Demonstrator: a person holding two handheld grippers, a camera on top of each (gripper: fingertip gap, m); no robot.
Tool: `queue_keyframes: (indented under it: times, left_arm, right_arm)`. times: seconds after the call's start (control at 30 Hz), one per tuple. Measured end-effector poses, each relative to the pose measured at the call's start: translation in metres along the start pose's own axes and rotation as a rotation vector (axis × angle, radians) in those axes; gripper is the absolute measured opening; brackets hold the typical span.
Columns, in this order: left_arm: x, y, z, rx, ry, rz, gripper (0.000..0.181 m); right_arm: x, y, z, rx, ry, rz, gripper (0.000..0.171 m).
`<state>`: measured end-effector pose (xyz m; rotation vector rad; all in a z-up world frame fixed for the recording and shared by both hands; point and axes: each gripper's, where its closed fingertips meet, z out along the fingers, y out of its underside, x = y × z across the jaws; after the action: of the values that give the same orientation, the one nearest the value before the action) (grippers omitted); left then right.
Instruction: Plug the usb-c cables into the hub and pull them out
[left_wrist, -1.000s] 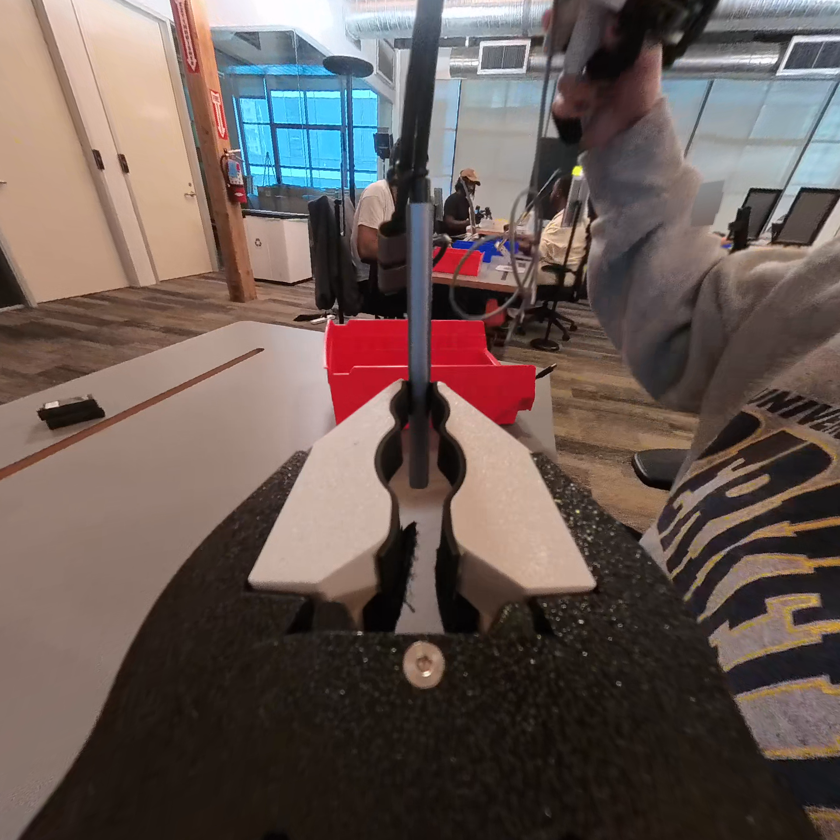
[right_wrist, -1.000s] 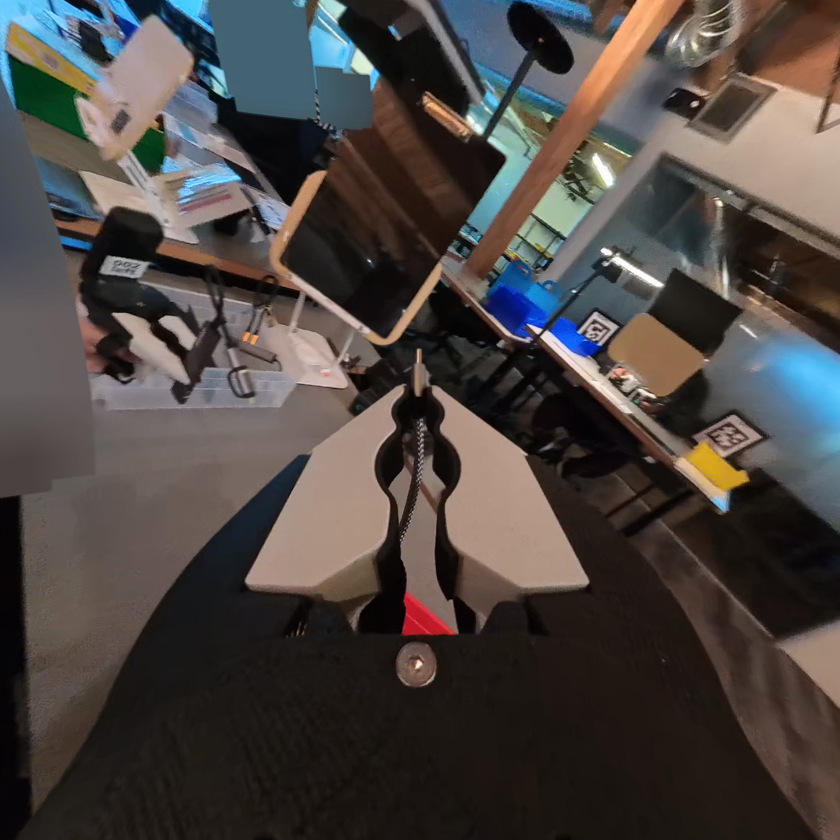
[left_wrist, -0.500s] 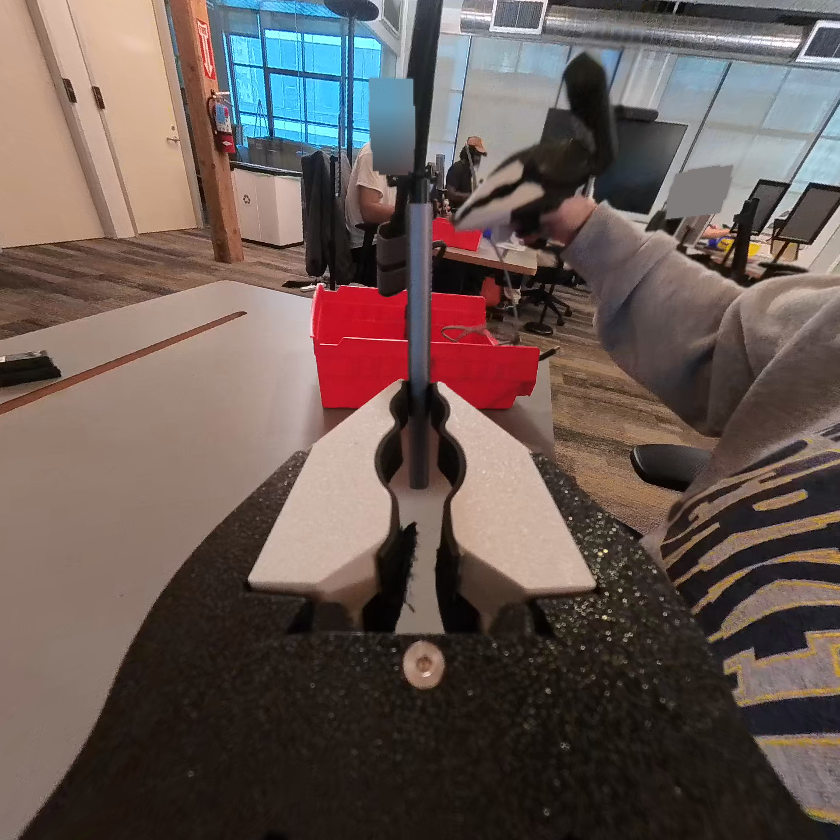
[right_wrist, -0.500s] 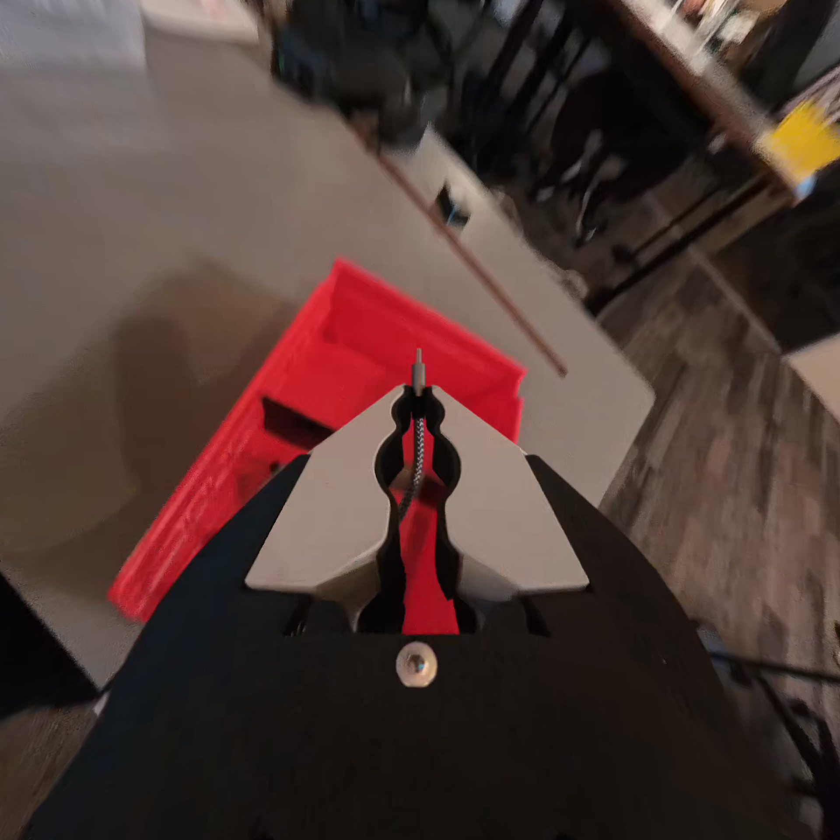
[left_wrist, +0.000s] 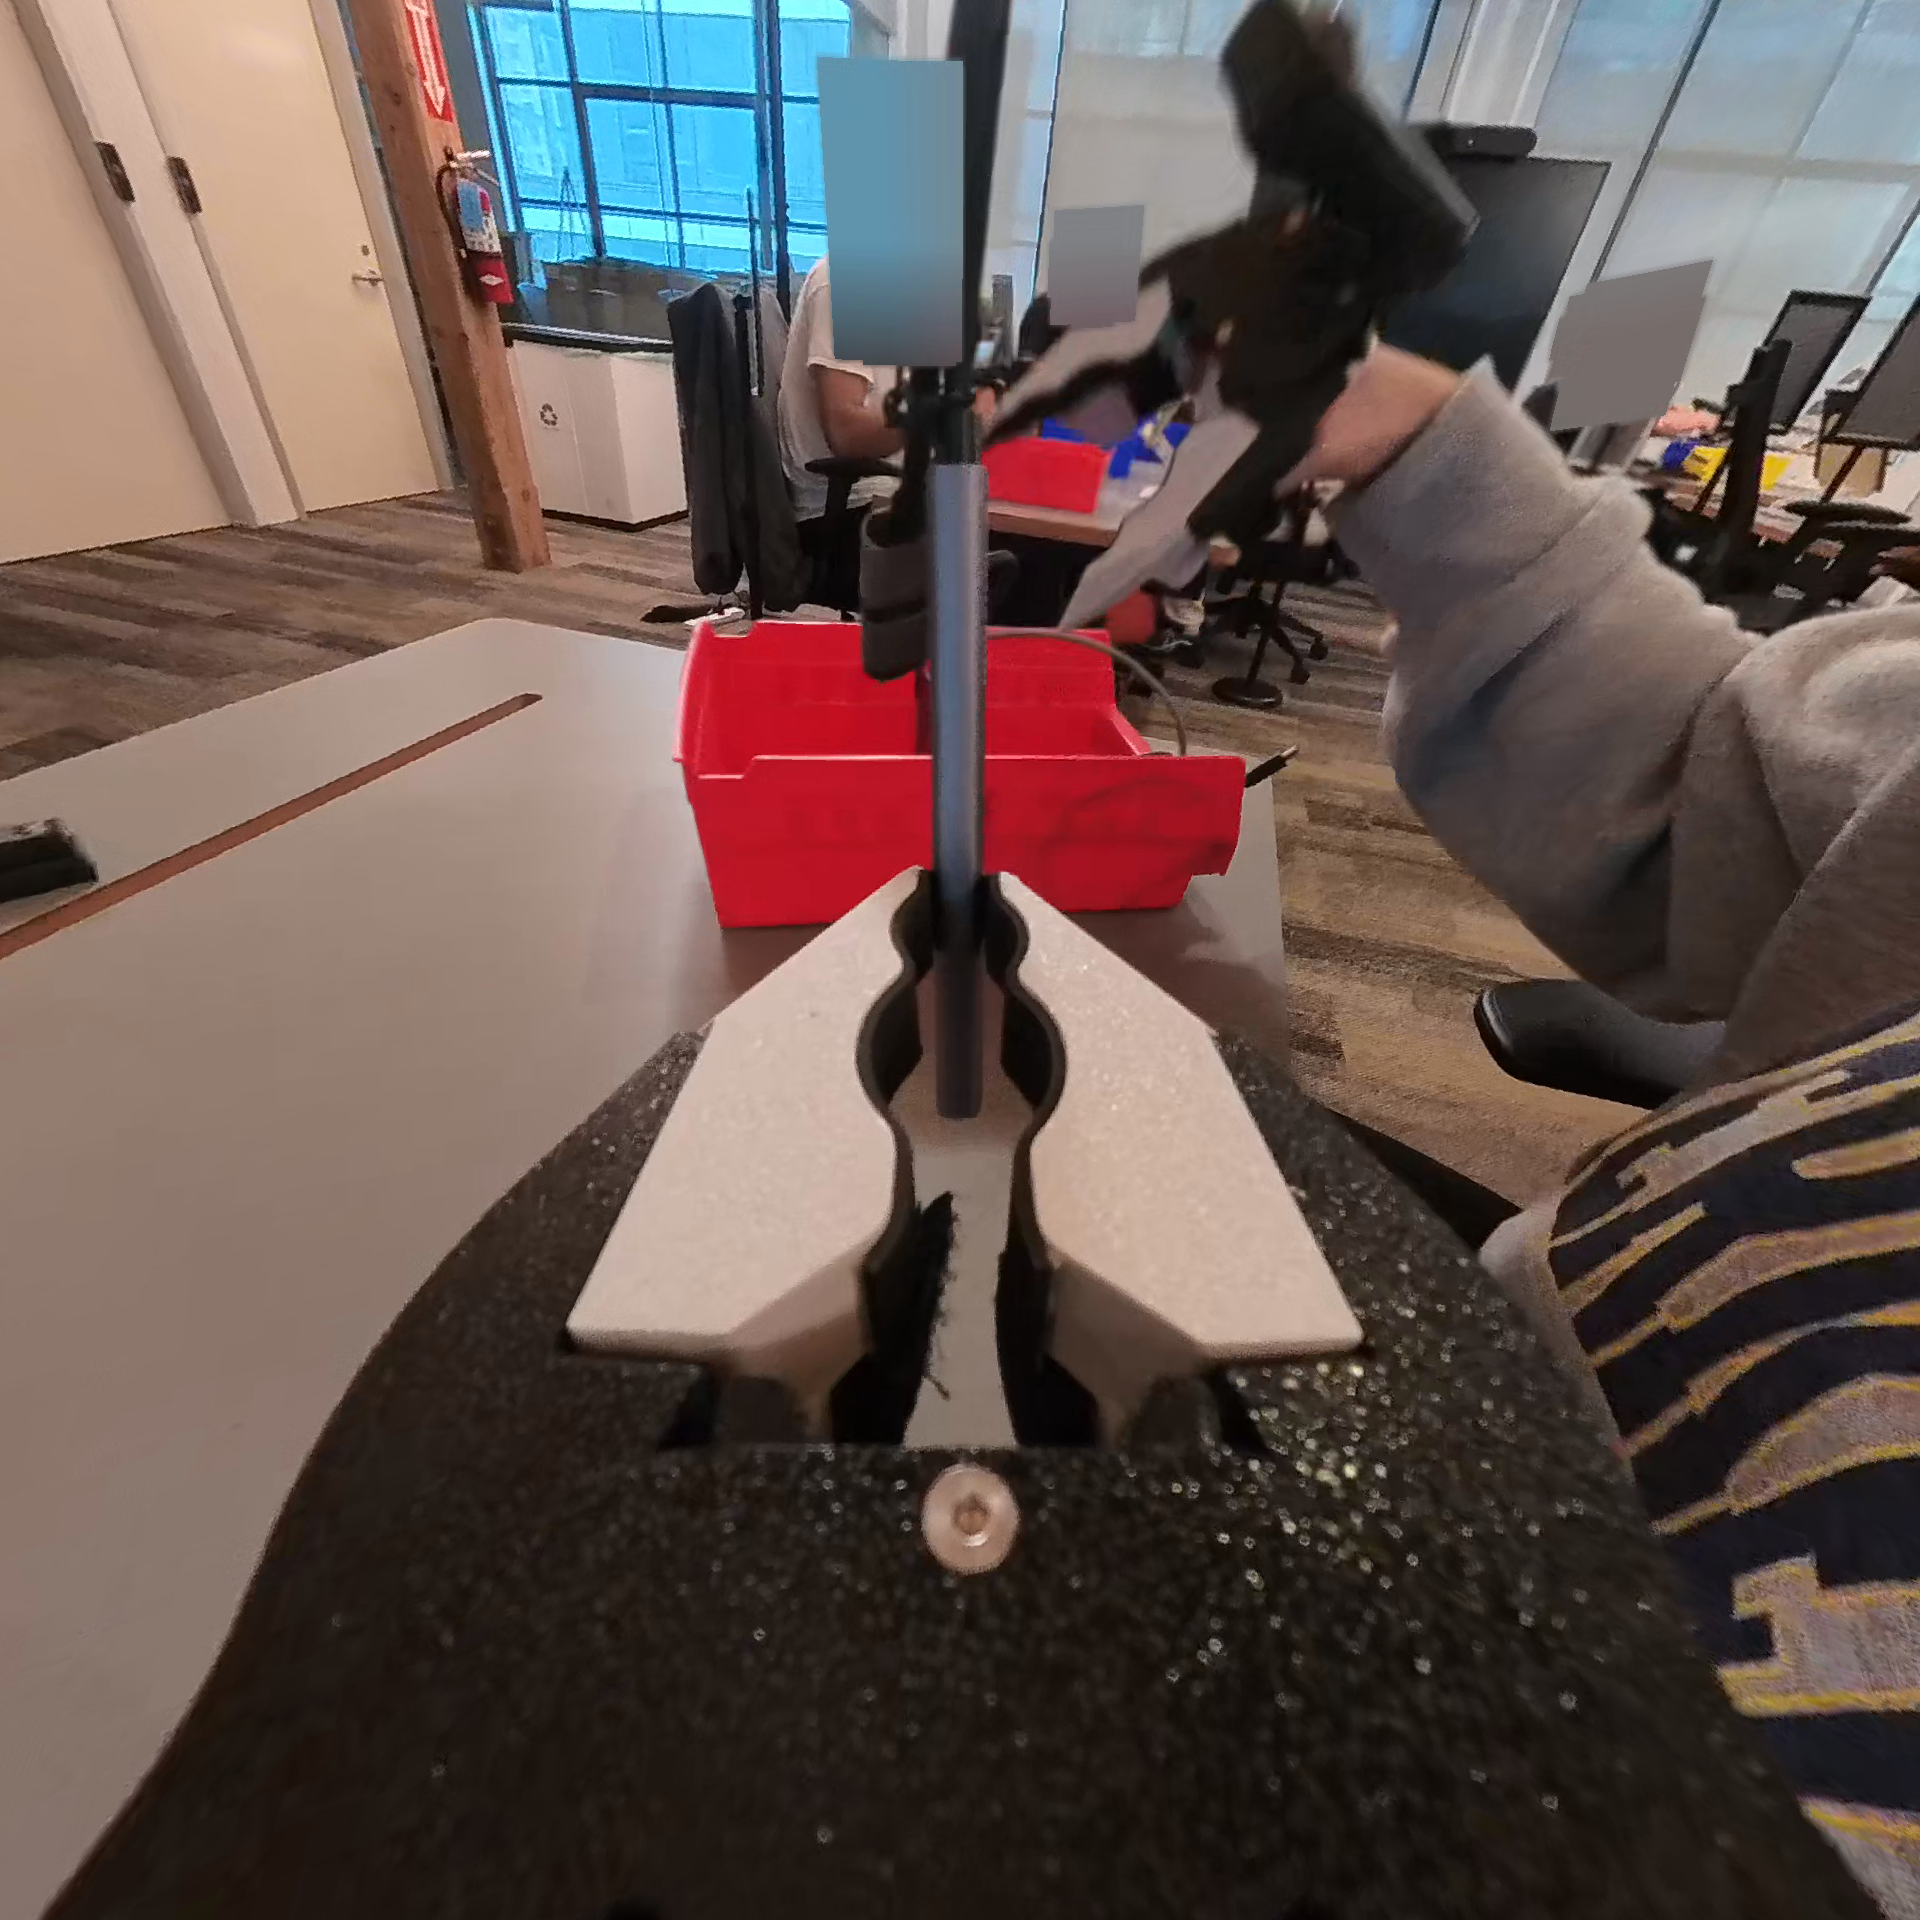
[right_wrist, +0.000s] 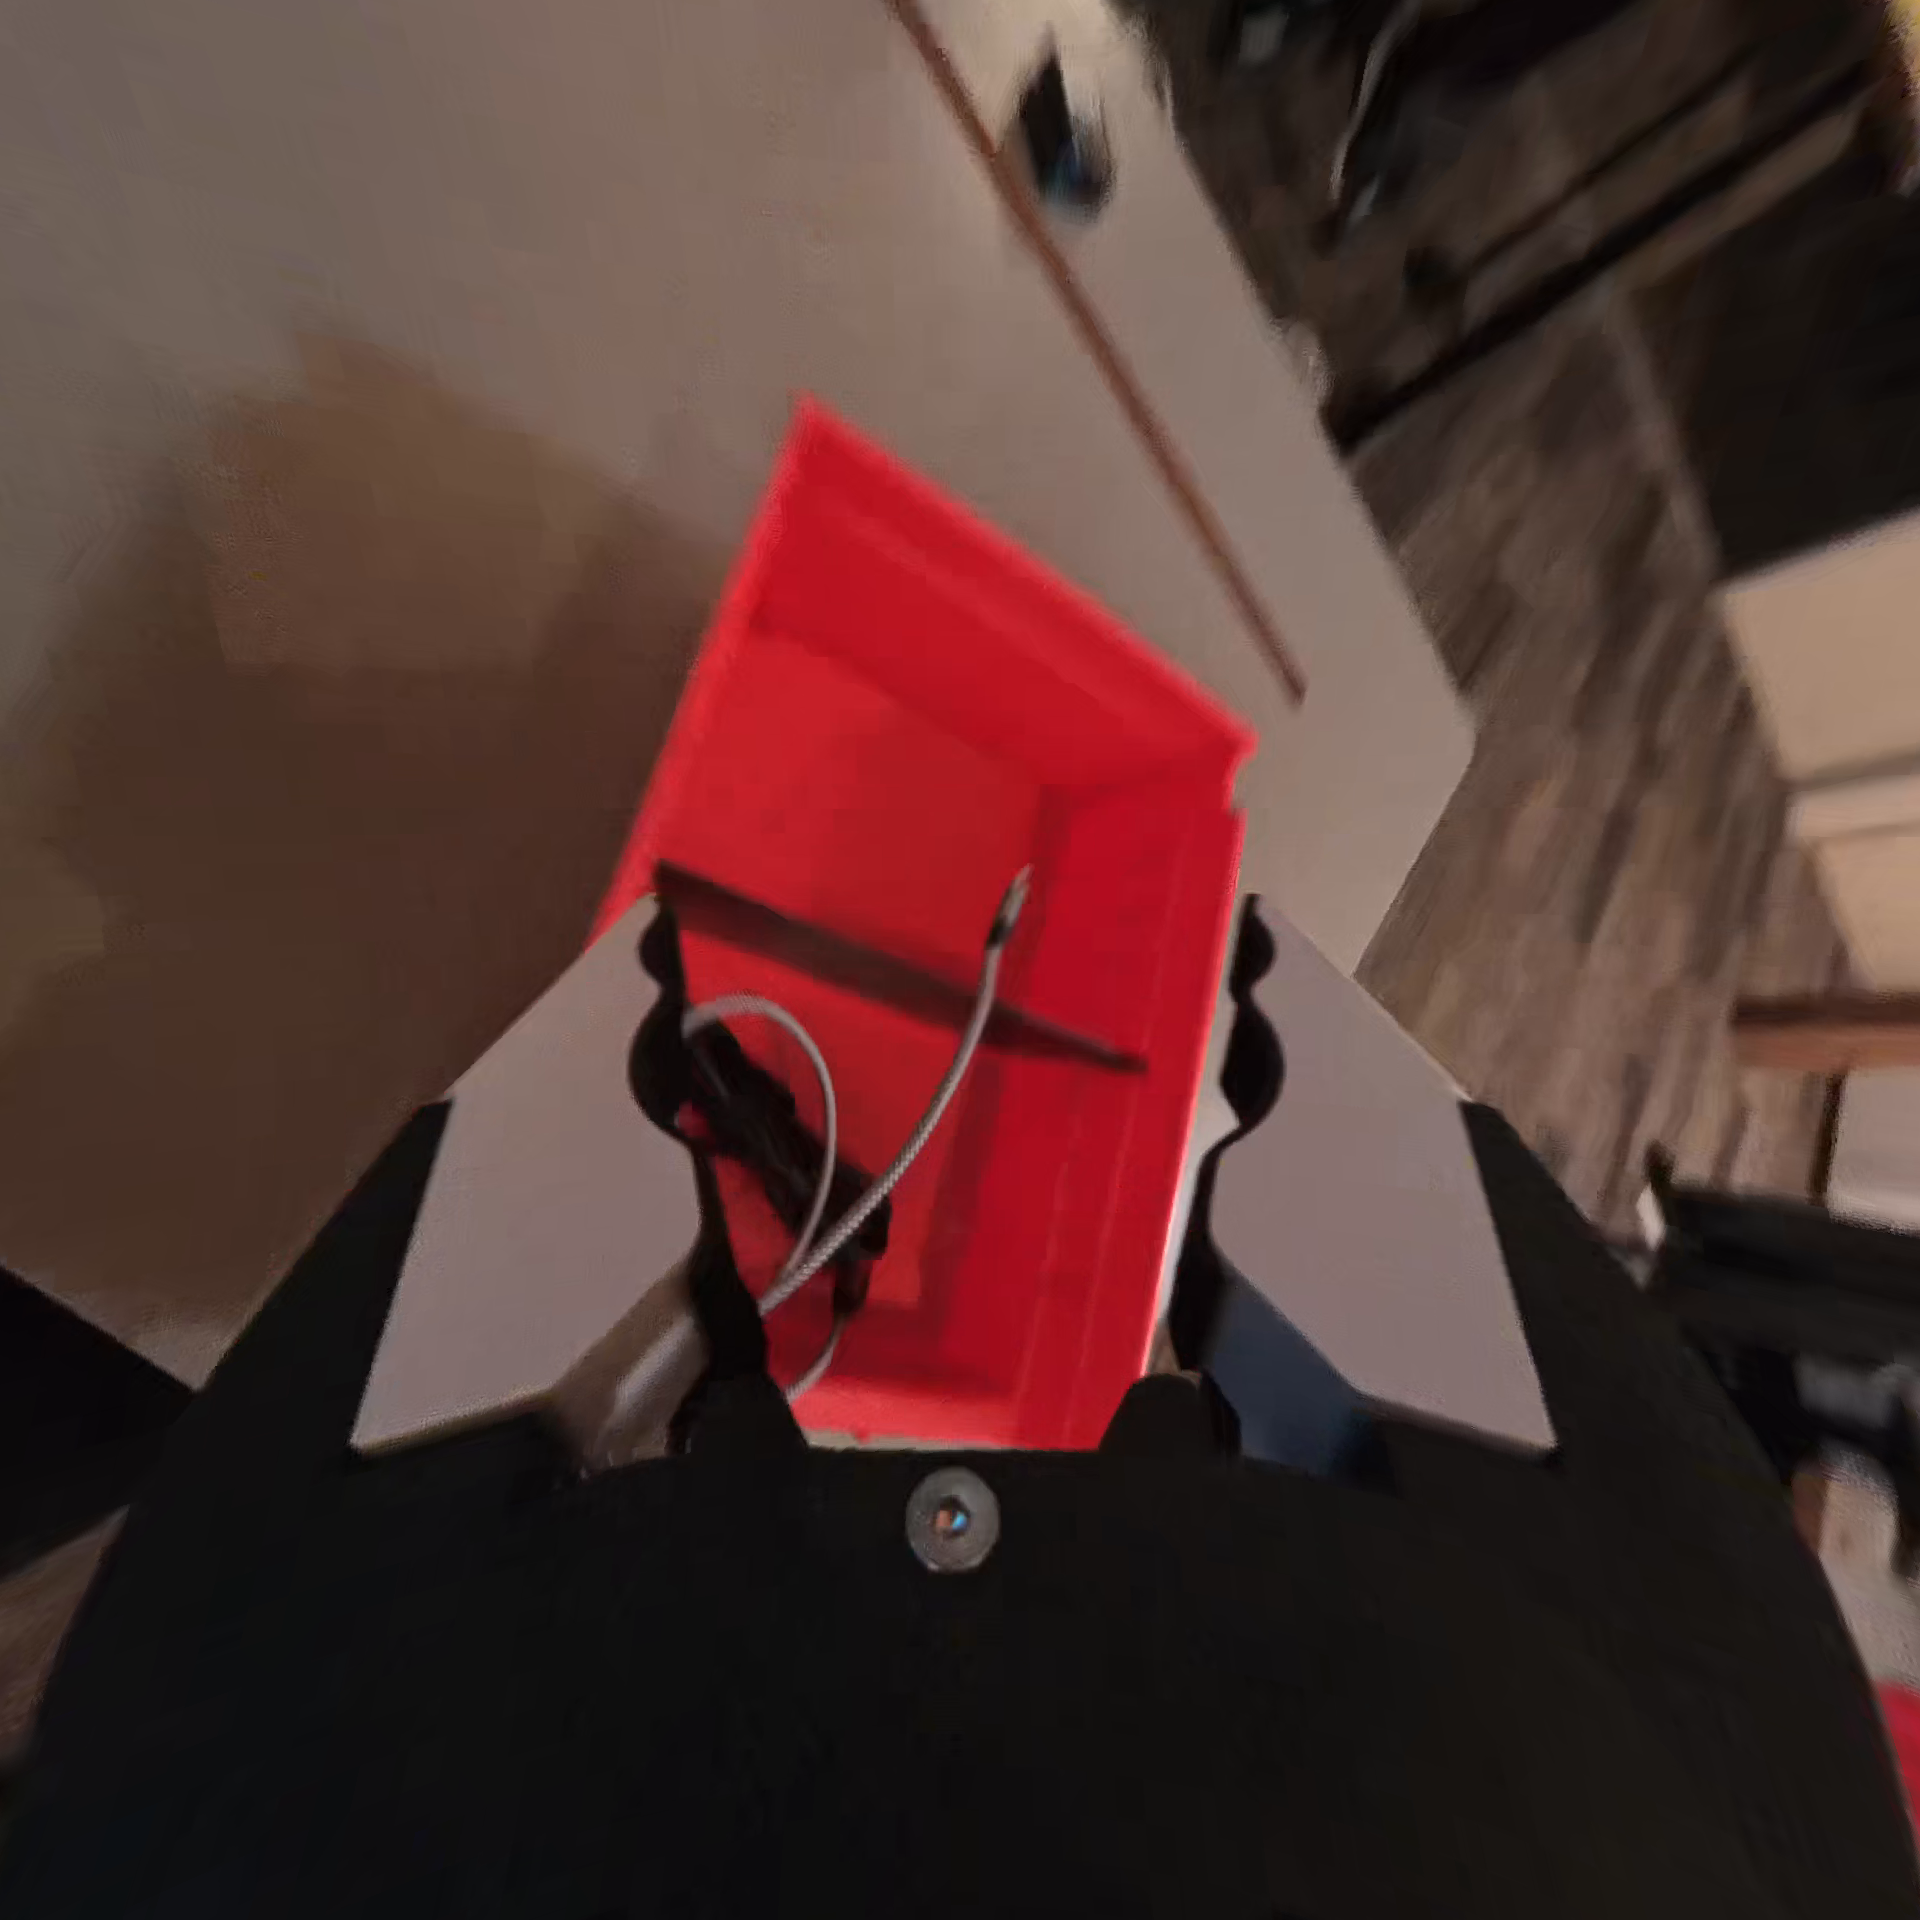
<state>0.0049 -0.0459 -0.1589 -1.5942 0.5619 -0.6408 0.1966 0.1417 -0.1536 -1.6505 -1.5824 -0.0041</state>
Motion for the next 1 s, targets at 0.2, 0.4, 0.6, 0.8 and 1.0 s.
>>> queue_keyframes:
  times: [0.2, 0.4, 0.6, 0.8, 1.0]
  left_arm:
    - [0.027, 0.001, 0.021, -0.011, 0.110, 0.111, 0.007]
    - [0.044, 0.006, 0.034, -0.035, 0.170, 0.153, 0.007]
    - [0.037, 0.010, 0.038, -0.037, 0.149, 0.122, 0.012]
    - [0.006, 0.007, 0.022, -0.007, 0.025, 0.017, 0.075]
    - [-0.010, 0.003, 0.001, 0.049, -0.038, -0.046, 0.074]
  right_arm:
    - [-0.141, -0.156, -0.060, 0.531, -0.546, -0.188, 0.078]
    - [-0.184, -0.177, -0.053, 0.530, -0.732, -0.263, 0.041]
    - [-0.186, -0.178, -0.050, 0.556, -0.759, -0.281, 0.007]
    - [-0.084, -0.149, -0.029, 0.425, -0.412, -0.211, 0.005]
    - [0.015, -0.033, 0.041, -0.111, -0.180, -0.100, 0.006]
